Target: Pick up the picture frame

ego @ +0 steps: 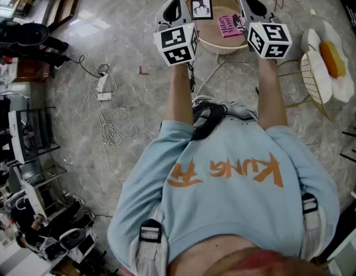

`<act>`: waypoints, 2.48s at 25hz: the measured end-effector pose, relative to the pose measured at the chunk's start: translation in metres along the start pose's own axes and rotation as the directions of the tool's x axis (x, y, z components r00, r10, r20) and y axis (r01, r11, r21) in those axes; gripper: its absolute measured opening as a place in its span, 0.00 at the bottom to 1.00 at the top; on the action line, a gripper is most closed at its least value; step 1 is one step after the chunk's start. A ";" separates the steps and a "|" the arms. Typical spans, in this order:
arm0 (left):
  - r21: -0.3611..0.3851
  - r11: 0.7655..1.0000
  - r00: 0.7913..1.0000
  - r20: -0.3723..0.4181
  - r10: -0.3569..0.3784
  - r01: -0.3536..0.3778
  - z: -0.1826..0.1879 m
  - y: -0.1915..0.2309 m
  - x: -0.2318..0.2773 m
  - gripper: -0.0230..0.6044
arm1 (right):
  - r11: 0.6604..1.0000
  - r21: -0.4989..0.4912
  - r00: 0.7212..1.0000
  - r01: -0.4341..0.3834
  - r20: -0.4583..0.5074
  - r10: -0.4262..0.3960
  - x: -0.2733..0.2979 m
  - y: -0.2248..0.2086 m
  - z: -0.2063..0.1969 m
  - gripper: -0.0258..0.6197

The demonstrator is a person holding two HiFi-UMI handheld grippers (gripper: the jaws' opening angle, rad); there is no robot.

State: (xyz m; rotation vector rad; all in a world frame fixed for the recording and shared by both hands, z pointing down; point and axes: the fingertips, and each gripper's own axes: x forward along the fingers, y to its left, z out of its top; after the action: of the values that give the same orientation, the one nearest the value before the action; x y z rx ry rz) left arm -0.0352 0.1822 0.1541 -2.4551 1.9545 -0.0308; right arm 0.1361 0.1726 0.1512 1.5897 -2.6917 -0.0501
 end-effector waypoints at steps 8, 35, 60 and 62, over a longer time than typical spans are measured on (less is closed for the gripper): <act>-0.016 1.000 1.000 -0.009 0.006 -0.006 -0.007 -0.003 0.005 0.07 | 0.998 -0.045 0.999 0.037 -0.031 -0.038 0.001 -0.010 -0.008 0.04; 0.035 0.999 1.000 -0.026 0.017 -0.016 -0.002 -0.003 0.023 0.07 | 0.994 0.074 0.997 0.080 -0.012 -0.079 0.009 -0.049 -0.015 0.04; -0.161 0.986 0.996 -0.073 -0.046 0.033 -0.053 0.096 0.180 0.07 | 0.993 0.041 0.990 0.113 -0.095 -0.109 0.173 -0.080 -0.047 0.04; -0.181 0.983 0.995 -0.095 -0.043 0.025 -0.063 0.112 0.199 0.07 | 0.992 0.041 0.987 0.117 -0.113 -0.112 0.198 -0.082 -0.052 0.04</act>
State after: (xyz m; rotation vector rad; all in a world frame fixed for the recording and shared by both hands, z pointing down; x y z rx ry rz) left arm -0.1012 -0.0364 0.2181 -2.6478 2.0383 0.0266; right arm 0.1135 -0.0414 0.2001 1.7048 -2.5359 0.0978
